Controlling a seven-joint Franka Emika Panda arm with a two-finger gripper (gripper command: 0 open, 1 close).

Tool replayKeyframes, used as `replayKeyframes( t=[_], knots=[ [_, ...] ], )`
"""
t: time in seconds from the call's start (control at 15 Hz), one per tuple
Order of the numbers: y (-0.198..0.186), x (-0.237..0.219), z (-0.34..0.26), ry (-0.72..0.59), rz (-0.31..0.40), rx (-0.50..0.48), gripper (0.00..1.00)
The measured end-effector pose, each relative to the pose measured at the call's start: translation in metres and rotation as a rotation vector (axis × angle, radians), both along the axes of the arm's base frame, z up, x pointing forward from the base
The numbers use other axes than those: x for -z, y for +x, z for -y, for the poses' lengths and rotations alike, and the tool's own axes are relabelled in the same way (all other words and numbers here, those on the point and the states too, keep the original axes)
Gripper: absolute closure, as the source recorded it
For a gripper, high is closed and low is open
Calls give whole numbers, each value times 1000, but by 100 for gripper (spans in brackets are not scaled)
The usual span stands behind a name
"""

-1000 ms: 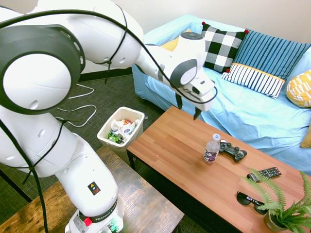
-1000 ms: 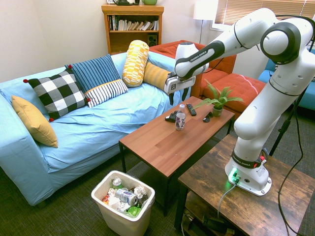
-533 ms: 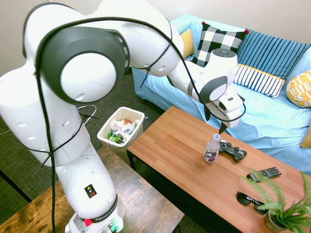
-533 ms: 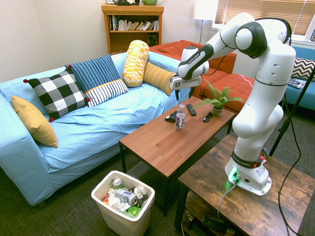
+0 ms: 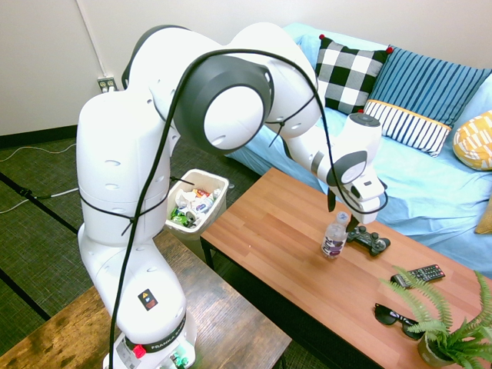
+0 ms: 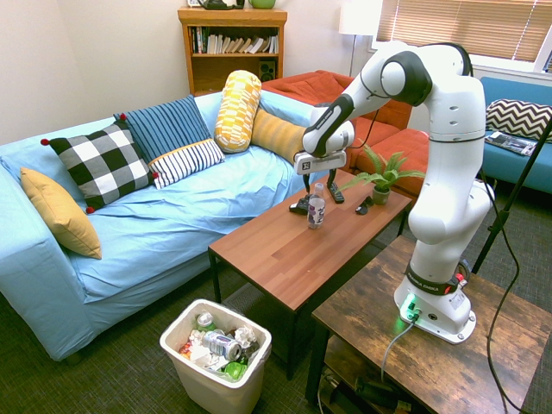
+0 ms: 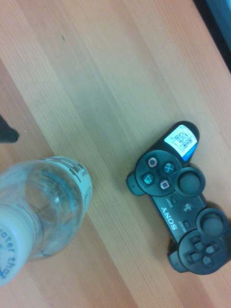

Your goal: Throw the bottle in the trash bin

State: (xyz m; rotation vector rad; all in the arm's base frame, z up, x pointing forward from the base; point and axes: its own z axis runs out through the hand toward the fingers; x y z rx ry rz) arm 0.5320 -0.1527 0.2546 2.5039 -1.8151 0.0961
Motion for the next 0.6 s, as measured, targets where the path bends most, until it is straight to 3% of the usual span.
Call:
replayKeyframes(
  t=[0.13, 0.2, 0.6],
  knots=[
    [1, 9, 1, -2, -14, 3, 0],
    [1, 13, 2, 0, -20, 6, 100],
    [3, 17, 0, 8, -23, 11, 100]
  ],
)
